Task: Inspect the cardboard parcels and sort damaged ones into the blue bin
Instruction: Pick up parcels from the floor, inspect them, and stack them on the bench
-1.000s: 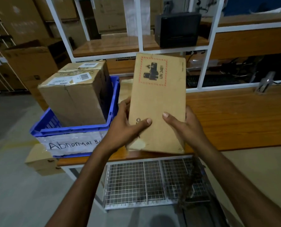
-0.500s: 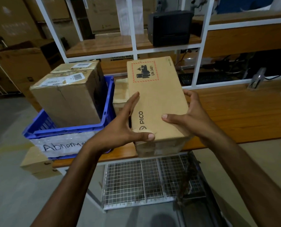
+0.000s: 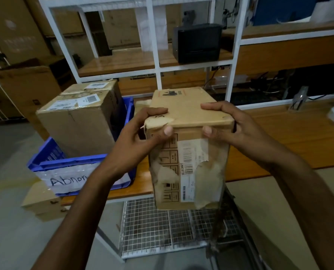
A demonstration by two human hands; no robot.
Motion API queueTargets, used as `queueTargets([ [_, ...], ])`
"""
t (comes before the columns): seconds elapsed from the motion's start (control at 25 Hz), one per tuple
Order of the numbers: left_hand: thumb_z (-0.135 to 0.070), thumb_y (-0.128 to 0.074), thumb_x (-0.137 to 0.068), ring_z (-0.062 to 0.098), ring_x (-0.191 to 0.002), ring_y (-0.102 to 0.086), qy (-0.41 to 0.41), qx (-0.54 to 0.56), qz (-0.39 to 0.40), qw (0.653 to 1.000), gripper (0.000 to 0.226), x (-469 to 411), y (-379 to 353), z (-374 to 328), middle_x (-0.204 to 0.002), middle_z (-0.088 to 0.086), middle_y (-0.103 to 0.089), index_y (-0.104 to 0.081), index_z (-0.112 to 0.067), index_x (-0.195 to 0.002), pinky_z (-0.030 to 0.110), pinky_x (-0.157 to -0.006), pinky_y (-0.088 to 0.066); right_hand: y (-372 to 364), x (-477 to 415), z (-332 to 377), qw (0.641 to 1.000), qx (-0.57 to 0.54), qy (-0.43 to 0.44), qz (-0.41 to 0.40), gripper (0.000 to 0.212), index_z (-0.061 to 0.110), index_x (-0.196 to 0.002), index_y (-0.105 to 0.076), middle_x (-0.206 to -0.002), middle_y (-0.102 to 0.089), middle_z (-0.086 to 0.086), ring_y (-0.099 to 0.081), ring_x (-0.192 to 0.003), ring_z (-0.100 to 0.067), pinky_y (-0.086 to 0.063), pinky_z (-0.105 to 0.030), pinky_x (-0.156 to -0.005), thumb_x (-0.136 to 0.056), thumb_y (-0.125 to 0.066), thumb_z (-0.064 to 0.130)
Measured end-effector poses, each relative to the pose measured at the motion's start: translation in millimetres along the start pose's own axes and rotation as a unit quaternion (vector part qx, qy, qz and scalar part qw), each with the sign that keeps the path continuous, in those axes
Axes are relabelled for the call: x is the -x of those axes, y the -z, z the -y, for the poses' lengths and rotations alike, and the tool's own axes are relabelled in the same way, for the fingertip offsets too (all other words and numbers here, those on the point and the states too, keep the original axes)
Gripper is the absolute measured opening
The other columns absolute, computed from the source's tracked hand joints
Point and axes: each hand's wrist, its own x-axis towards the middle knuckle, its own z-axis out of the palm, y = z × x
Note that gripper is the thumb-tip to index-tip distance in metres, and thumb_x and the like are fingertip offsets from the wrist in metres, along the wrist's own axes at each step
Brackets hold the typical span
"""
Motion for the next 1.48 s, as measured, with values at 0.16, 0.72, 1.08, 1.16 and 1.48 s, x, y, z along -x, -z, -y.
queueTargets([
  [0.16, -0.042, -0.067, -0.097, 0.009, -0.114, -0.069, -0.001, -0.031, -0.086, 0.996, 0.024, -8.1, -12.1, -3.3, -0.119, -0.013, -0.071, -0.070, -0.029, -0.117, 0.030, -0.087, -0.061, -9.0, -12.3, -1.6, 0.998, 0.013, -0.015, -0.054, 0.046, 0.031, -0.124, -0.068, -0.126, -0.065, 0.015, -0.068, -0.107, -0.001, -0.058, -0.021, -0.079, -0.083, -0.072, 0.052],
  [0.72, -0.034, -0.083, -0.087, 0.006, -0.103, -0.075, 0.155, -0.008, -0.100, 0.983, 0.080, -6.7, -13.8, 35.1, -0.130, -0.004, -0.069, -0.030, -0.032, -0.147, 0.023, -0.078, -0.062, -41.5, -44.9, -51.9, 0.982, -0.050, -0.129, -0.133, 0.076, 0.028, -0.143, -0.046, -0.123, -0.071, 0.002, -0.074, -0.103, -0.015, -0.063, -0.044, -0.088, -0.081, -0.085, 0.045],
  [1.08, -0.030, -0.080, -0.093, -0.003, -0.106, -0.071, 0.137, 0.002, -0.122, 0.983, 0.079, -2.2, -6.3, 45.3, -0.137, -0.010, -0.062, -0.025, -0.029, -0.150, 0.027, -0.081, -0.063, -38.6, -49.0, -50.5, 0.991, -0.046, -0.115, -0.050, 0.100, 0.034, -0.154, -0.027, -0.130, -0.061, 0.009, -0.069, -0.111, -0.015, -0.061, -0.043, -0.091, -0.077, -0.090, 0.024],
  [1.16, -0.027, -0.082, -0.091, 0.000, -0.117, -0.068, 0.148, -0.002, -0.057, 0.987, 0.092, 1.3, -5.6, 53.1, -0.145, -0.009, -0.057, -0.020, -0.030, -0.158, 0.029, -0.090, -0.062, -44.1, -43.5, -59.4, 0.989, -0.017, -0.122, -0.084, 0.100, 0.038, -0.150, -0.028, -0.129, -0.058, 0.015, -0.065, -0.115, -0.012, -0.060, -0.043, -0.094, -0.073, -0.093, 0.035],
  [1.48, -0.032, -0.087, -0.079, -0.009, -0.124, -0.059, 0.159, -0.028, -0.011, 0.987, 0.105, 22.6, -11.2, 62.0, -0.147, -0.022, -0.046, -0.014, -0.031, -0.154, 0.032, -0.108, -0.054, -37.2, -20.4, -75.6, 0.988, -0.055, -0.141, 0.034, 0.111, 0.043, -0.157, -0.021, -0.137, -0.058, 0.007, -0.065, -0.120, -0.018, -0.062, -0.039, -0.090, -0.072, -0.087, 0.016],
])
